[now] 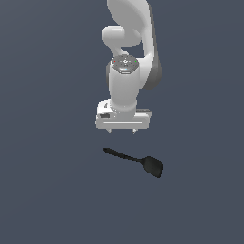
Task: Pick up the object and move it to a goal position.
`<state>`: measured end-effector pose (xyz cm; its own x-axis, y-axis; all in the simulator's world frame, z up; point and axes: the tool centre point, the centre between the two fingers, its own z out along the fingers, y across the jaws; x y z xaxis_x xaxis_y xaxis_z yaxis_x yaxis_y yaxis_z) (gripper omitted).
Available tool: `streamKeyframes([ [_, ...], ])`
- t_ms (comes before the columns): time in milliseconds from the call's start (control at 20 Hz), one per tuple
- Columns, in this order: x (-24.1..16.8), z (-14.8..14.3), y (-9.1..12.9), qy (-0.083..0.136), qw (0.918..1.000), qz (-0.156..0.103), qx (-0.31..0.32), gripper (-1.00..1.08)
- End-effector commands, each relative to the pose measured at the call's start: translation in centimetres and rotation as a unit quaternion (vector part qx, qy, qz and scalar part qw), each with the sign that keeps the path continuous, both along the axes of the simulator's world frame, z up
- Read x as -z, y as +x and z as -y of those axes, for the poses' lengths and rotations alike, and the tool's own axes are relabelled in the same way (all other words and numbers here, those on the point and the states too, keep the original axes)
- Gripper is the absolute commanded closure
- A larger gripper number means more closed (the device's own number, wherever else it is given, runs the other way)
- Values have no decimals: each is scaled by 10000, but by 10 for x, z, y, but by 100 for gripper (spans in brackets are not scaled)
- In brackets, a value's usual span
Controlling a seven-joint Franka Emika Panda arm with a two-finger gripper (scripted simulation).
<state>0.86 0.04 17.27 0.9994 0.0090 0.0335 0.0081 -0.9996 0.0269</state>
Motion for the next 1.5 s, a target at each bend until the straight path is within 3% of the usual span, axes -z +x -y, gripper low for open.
streamKeyframes([
  [0,0,0,0,0,10000,0,0,-92],
  [900,2,-3,-2,38,9999,-89,-122,-92],
  [1450,13,-7,7,-6,9965,-127,-824,-92],
])
